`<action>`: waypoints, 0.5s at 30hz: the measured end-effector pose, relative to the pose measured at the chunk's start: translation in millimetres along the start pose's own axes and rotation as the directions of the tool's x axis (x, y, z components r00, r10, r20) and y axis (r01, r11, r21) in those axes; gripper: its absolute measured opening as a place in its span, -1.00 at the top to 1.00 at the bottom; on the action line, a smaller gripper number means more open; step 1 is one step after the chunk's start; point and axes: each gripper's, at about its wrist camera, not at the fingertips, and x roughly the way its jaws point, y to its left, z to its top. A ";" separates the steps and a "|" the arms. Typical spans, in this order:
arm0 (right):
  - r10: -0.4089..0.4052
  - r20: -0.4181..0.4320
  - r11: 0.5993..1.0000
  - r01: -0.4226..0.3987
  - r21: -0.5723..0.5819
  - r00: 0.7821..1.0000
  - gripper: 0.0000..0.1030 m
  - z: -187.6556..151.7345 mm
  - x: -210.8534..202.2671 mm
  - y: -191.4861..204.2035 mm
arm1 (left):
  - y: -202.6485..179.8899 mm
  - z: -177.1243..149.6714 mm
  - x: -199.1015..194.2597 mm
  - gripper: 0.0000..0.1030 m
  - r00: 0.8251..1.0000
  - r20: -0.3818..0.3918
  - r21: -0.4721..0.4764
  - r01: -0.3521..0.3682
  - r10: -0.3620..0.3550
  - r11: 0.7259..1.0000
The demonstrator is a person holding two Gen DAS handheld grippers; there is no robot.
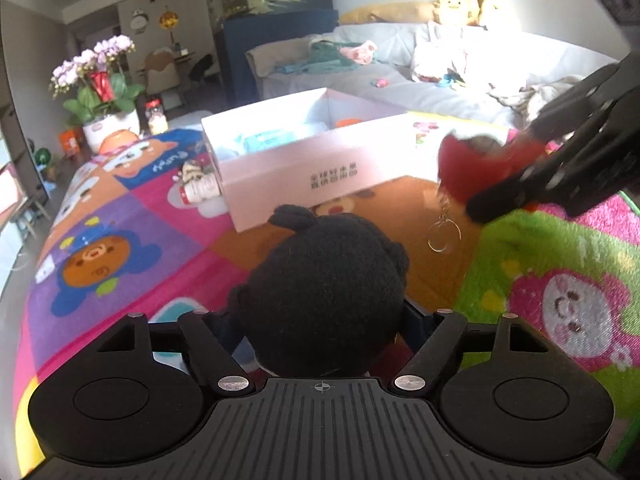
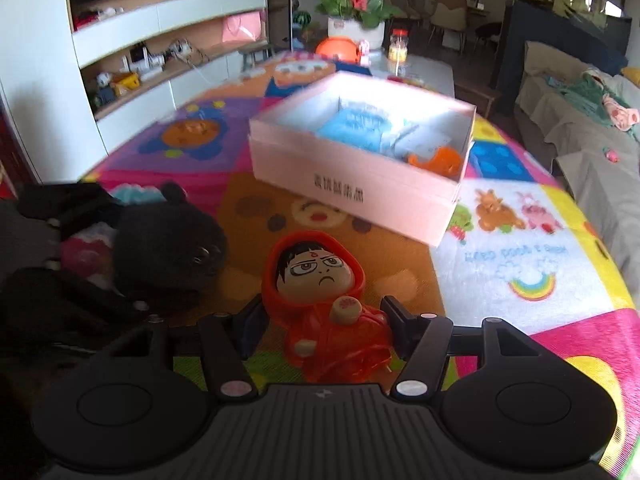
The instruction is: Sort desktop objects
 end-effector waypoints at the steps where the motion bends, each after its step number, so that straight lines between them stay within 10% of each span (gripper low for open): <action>1: 0.000 0.025 1.000 0.000 0.003 1.000 -0.19 2.5 -11.2 -0.5 | -0.2 5.0 -6.4 -0.55 1.000 0.022 0.007 -0.009 0.009 1.000; 9: -0.083 0.398 0.994 0.049 0.095 0.914 -0.19 45.5 -110.7 -28.2 | 8.3 97.7 -38.6 -0.55 0.958 0.280 0.038 -0.069 0.056 0.997; 15: -0.124 0.415 0.986 0.066 0.151 0.901 -0.19 72.4 -99.4 -49.8 | 13.6 167.5 21.0 -0.79 0.939 0.342 0.060 -0.063 0.038 0.996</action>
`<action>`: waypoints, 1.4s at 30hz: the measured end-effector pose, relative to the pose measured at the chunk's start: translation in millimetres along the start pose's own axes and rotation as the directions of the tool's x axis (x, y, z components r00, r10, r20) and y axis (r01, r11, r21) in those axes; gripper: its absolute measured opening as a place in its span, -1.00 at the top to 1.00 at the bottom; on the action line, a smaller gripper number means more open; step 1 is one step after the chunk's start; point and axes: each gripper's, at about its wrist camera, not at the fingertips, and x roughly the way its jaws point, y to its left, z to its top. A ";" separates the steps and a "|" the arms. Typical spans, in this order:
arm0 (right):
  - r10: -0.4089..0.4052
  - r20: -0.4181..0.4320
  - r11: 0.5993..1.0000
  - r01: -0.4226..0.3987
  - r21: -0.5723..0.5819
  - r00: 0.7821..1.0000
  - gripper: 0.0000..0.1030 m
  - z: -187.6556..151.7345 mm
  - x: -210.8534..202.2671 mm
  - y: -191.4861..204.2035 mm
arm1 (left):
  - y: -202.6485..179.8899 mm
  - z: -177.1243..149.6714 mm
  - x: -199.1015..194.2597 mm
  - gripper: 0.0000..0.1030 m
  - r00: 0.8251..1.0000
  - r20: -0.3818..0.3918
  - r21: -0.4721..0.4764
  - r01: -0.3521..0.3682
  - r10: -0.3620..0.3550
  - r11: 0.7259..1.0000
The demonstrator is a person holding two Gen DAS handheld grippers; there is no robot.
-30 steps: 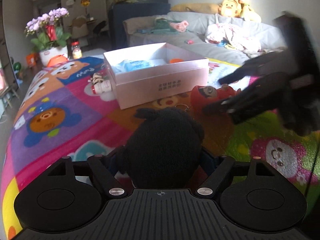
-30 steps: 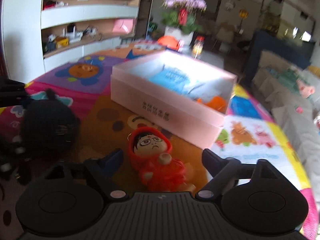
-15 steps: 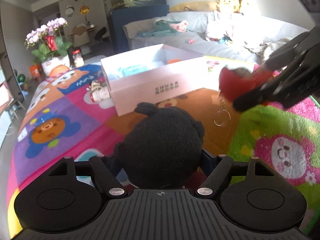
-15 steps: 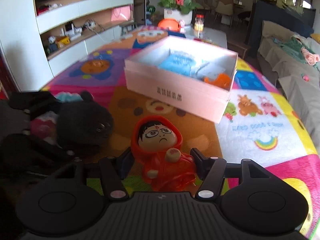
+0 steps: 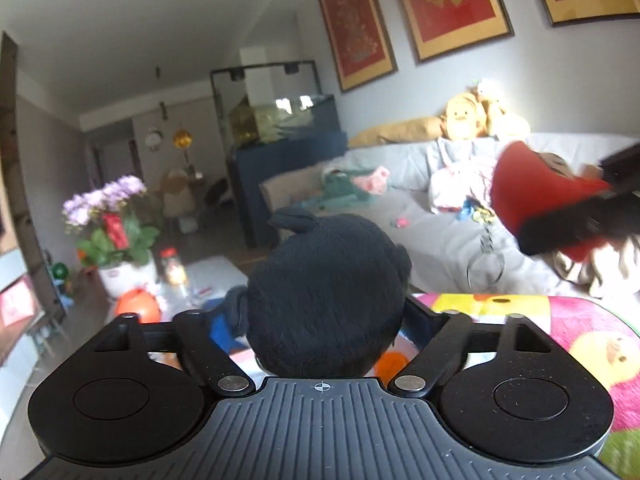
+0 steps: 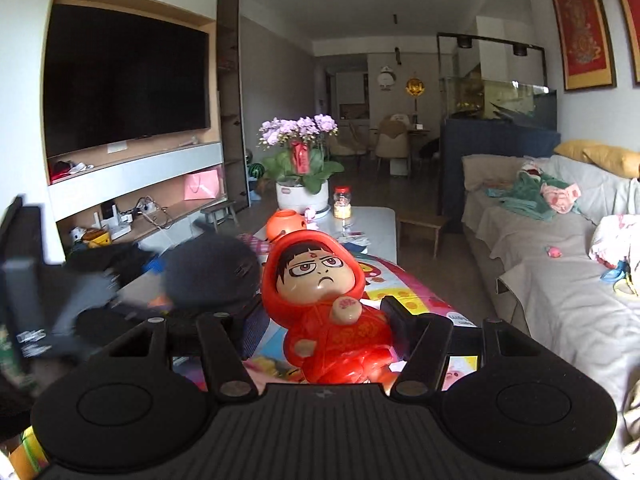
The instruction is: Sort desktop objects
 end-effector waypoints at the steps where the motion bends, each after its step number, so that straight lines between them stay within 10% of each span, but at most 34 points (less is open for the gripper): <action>1: -0.004 -0.008 1.000 0.004 0.009 1.000 -0.19 0.9 5.7 -2.7 | 3.0 1.0 11.0 -0.83 1.000 -0.020 -0.015 0.004 -0.004 1.000; 14: 0.024 -0.152 0.989 -0.002 0.147 0.988 -0.19 8.8 93.4 -27.3 | 53.9 -117.2 -12.9 -0.94 0.978 -0.206 -0.283 -0.074 0.014 0.956; 26: 0.245 -0.353 0.915 -0.094 0.393 0.903 -0.23 32.7 223.4 6.5 | 63.1 -147.0 -21.6 -0.97 0.977 -0.212 -0.363 -0.059 -0.021 0.930; 34: -0.071 -0.288 0.987 0.109 0.119 0.955 -0.32 14.0 224.7 17.6 | 65.0 -141.0 -22.4 -1.00 0.978 -0.187 -0.395 0.010 -0.091 0.919; 42: -0.158 -0.331 0.970 0.209 0.123 0.930 -0.31 -13.4 206.0 -25.3 | 59.0 -128.2 25.2 -1.00 0.969 -0.207 -0.360 0.053 -0.135 0.932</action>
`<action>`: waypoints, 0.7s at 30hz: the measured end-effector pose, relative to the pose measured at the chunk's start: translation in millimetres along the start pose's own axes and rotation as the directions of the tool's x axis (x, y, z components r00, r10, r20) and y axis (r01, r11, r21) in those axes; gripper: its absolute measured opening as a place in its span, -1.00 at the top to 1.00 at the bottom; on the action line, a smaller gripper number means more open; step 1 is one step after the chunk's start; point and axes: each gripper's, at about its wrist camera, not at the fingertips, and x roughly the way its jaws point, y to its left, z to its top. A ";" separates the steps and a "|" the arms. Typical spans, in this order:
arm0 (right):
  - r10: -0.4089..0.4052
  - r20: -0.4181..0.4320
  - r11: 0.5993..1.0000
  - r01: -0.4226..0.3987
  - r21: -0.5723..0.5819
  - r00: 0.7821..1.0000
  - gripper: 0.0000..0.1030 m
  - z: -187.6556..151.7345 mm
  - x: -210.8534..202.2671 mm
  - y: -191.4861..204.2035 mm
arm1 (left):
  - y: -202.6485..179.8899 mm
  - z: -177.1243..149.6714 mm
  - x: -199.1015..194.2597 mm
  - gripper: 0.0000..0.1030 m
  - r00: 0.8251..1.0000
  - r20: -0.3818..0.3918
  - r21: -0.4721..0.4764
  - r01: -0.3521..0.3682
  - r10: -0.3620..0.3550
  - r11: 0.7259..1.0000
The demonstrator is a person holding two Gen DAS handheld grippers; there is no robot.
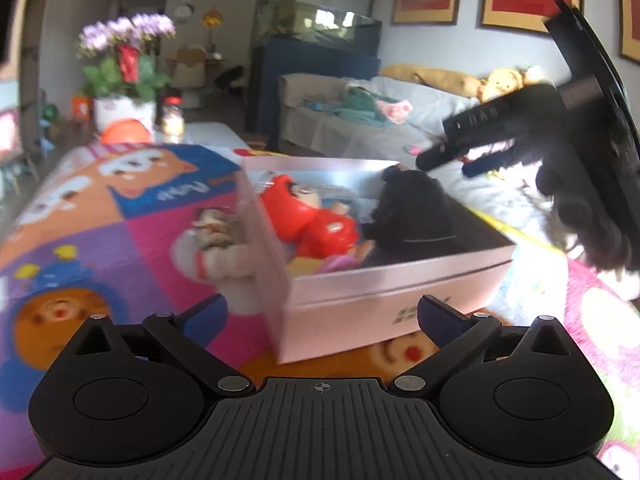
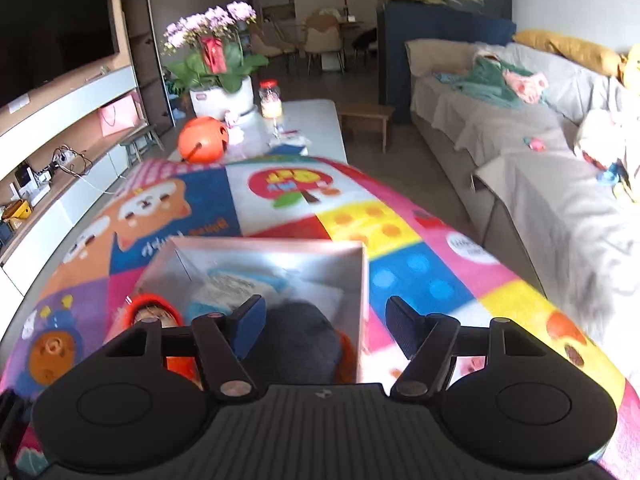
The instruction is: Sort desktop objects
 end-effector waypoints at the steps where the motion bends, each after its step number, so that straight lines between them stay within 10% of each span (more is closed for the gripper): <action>1: 0.009 -0.013 1.000 -0.009 0.018 1.000 -0.31 -3.3 1.2 -5.1 | -0.9 2.2 4.2 -1.00 1.000 -0.005 -0.011 0.027 -0.027 1.000; 6: 0.094 -0.043 0.991 -0.090 0.096 0.995 -0.30 -17.5 0.2 -34.3 | -20.4 10.2 19.6 -1.00 1.000 -0.010 0.003 0.002 -0.002 1.000; 14: 0.060 -0.084 0.993 -0.050 0.111 0.995 -0.30 -39.5 -3.6 -55.8 | -38.1 -6.6 -4.2 -1.00 0.971 -0.021 0.260 0.234 -0.236 0.937; 18: 0.018 -0.003 0.999 -0.018 0.048 1.000 -0.30 -49.3 -24.3 -52.6 | 0.5 0.0 -15.2 -1.00 0.998 0.047 0.185 0.025 -0.034 0.982; 21: 0.002 0.108 0.996 0.008 -0.094 0.994 -0.30 -47.2 -42.6 -24.8 | 36.9 2.3 -12.3 -1.00 0.975 -0.039 -0.044 -0.222 0.221 0.974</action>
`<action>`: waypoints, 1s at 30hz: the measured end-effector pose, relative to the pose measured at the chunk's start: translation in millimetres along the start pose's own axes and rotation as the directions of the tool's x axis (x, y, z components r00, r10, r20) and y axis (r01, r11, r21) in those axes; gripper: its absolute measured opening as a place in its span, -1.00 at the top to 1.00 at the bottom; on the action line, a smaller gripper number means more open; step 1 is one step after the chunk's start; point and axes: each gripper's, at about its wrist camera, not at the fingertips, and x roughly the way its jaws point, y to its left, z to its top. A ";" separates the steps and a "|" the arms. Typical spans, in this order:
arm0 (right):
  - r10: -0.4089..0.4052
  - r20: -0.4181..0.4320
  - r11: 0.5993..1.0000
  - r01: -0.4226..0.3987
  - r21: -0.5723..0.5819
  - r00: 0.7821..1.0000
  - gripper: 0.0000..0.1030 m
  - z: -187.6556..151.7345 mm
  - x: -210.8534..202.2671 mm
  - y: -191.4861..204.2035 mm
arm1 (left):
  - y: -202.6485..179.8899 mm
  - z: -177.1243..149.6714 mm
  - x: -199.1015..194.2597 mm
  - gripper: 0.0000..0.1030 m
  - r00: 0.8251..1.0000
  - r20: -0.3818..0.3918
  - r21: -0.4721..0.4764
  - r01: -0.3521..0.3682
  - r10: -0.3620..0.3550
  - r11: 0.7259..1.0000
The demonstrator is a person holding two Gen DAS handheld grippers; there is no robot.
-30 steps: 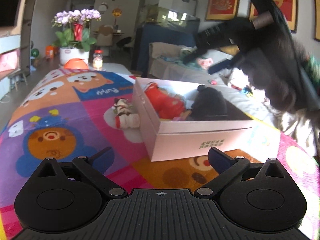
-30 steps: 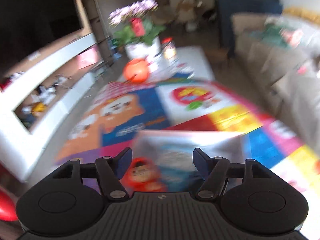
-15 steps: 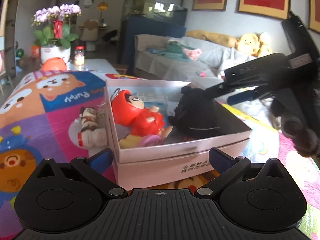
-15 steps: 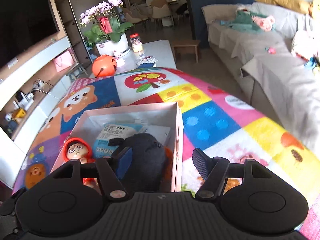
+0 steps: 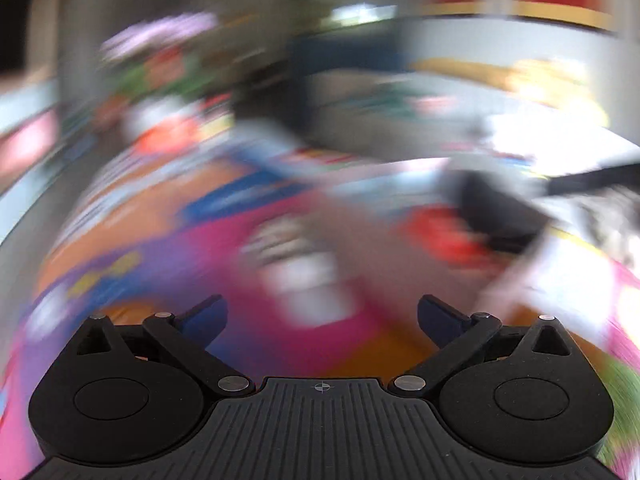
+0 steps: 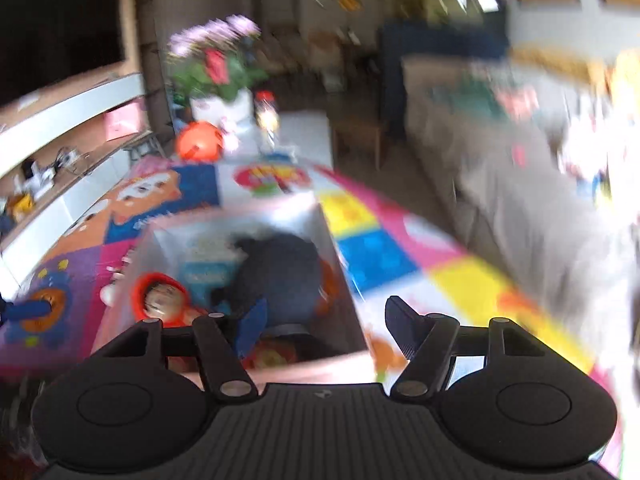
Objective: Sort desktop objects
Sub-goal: 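Open both grippers over the box to drop the black plush and red doll, then grasp the small white-and-red keychain figure with the right gripper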
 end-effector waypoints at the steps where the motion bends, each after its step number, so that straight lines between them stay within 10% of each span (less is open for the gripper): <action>1: 0.033 0.011 0.999 -0.033 -0.023 0.999 -0.30 5.4 -3.4 11.0 | 8.8 -4.8 -1.7 -1.00 0.998 -0.016 -0.045 -0.058 0.058 0.997; 5: 0.204 -0.025 0.978 -0.205 -0.044 0.979 -0.30 28.5 3.9 62.3 | 26.6 -29.3 -12.5 -1.00 0.976 -0.086 -0.115 -0.211 0.201 0.971; 10: 0.321 -0.177 0.939 -0.337 -0.068 0.930 -0.05 68.0 56.8 148.4 | 38.4 -35.4 -12.4 -1.00 0.975 -0.109 -0.157 -0.211 0.195 0.965; 17: 0.062 -0.270 0.961 -0.131 -0.244 0.961 -0.04 77.2 156.3 230.8 | 40.5 -37.3 -17.2 -1.00 0.981 -0.097 -0.169 -0.185 0.170 0.968; 23: -0.115 -0.303 0.915 -0.018 -0.403 0.946 0.20 55.3 202.8 264.0 | 40.3 -36.4 -13.9 -1.00 0.981 -0.097 -0.172 -0.182 0.167 0.968; 30: -0.040 -0.358 0.906 -0.117 -0.407 0.933 0.41 46.1 177.3 251.8 | 41.2 -36.3 -12.1 -1.00 0.983 -0.096 -0.179 -0.174 0.159 0.968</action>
